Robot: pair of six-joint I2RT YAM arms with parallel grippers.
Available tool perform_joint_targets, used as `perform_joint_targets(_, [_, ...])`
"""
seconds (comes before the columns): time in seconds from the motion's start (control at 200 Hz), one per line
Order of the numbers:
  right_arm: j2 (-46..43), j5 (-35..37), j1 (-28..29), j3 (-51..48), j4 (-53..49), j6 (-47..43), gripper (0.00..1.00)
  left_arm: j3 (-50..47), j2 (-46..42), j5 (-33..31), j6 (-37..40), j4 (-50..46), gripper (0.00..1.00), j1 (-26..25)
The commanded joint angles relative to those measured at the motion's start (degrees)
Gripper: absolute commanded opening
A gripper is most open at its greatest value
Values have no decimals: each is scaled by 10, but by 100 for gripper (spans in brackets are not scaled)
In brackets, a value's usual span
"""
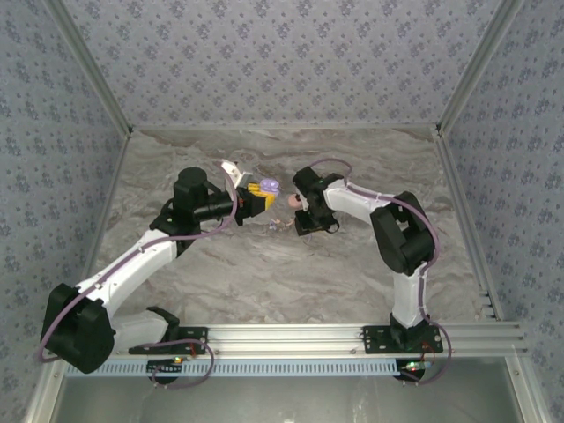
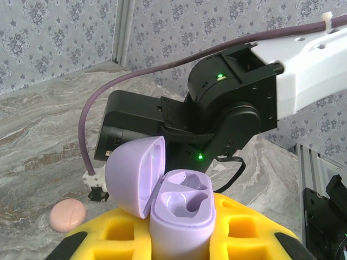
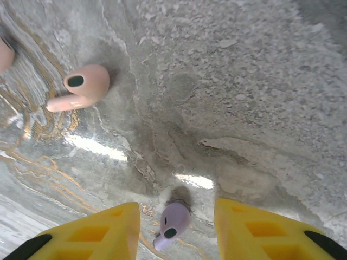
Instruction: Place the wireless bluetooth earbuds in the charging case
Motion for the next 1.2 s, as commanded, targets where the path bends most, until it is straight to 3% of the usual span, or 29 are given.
perform_joint_targets(0.0, [-24,31,12,-10,3,89,42,0,-15,0,11,5,1,-2])
perform_joint_targets(0.39, [-11,94,48,4,-5,211,36,-2,-15,1,13,7,1,-2])
perform_joint_targets(1.194, [20,102,53,13,-20,201,29,-2,-13,1,14,9,1,-2])
